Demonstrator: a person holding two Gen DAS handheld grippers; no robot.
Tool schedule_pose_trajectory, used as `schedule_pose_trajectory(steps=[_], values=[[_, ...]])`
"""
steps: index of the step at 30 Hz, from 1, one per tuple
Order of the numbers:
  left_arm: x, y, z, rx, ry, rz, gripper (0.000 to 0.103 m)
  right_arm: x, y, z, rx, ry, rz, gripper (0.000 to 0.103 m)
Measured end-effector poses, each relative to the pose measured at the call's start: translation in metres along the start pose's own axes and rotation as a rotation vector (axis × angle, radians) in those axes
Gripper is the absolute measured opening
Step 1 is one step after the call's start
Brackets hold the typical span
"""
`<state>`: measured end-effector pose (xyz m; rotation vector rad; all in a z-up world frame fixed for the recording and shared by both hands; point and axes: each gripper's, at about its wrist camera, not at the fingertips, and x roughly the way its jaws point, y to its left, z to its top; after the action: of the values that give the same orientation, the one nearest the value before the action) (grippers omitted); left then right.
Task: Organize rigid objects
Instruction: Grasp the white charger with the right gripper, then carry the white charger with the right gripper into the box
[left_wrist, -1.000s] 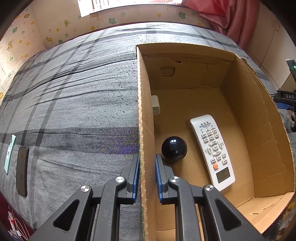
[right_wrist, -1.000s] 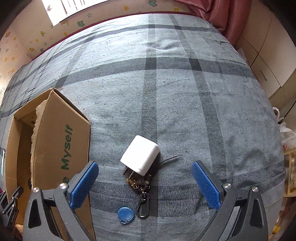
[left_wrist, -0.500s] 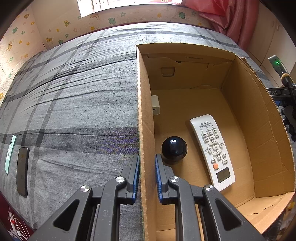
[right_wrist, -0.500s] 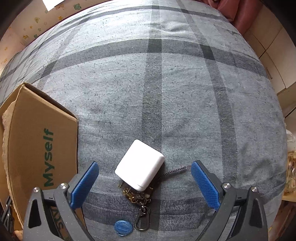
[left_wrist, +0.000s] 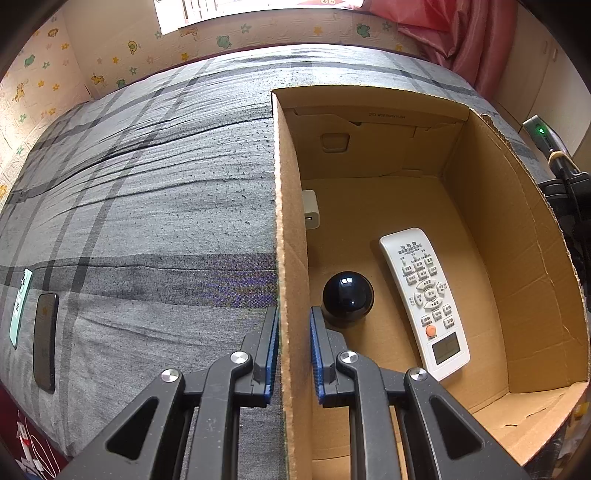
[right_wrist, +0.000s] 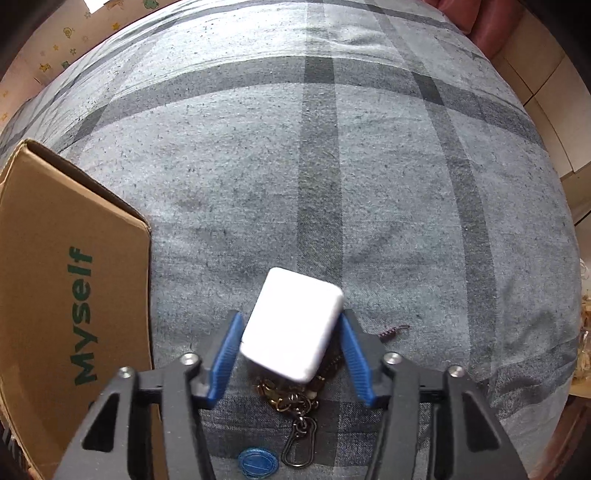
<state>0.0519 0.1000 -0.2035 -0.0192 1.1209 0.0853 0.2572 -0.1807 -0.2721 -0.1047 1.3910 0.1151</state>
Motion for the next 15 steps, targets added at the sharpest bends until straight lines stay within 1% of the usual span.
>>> schedule_pose_trajectory(steps=[3,9,12,15], values=[[0.0,0.0,0.0,0.001,0.0,0.002,0.017,-0.007,0.001,-0.005,-0.018,-0.015,-0.031,0.051],[0.0,0.001,0.0,-0.004,0.001,0.0,0.017,-0.019,-0.007,-0.009,0.005,-0.025,-0.013,0.05],[0.0,0.001,0.001,-0.001,0.003,0.004,0.017,-0.028,-0.009,-0.013,-0.009,-0.037,-0.024,0.05],[0.0,-0.001,0.001,-0.001,0.001,0.005,0.017,-0.038,-0.015,-0.017,-0.014,-0.051,-0.016,0.05]])
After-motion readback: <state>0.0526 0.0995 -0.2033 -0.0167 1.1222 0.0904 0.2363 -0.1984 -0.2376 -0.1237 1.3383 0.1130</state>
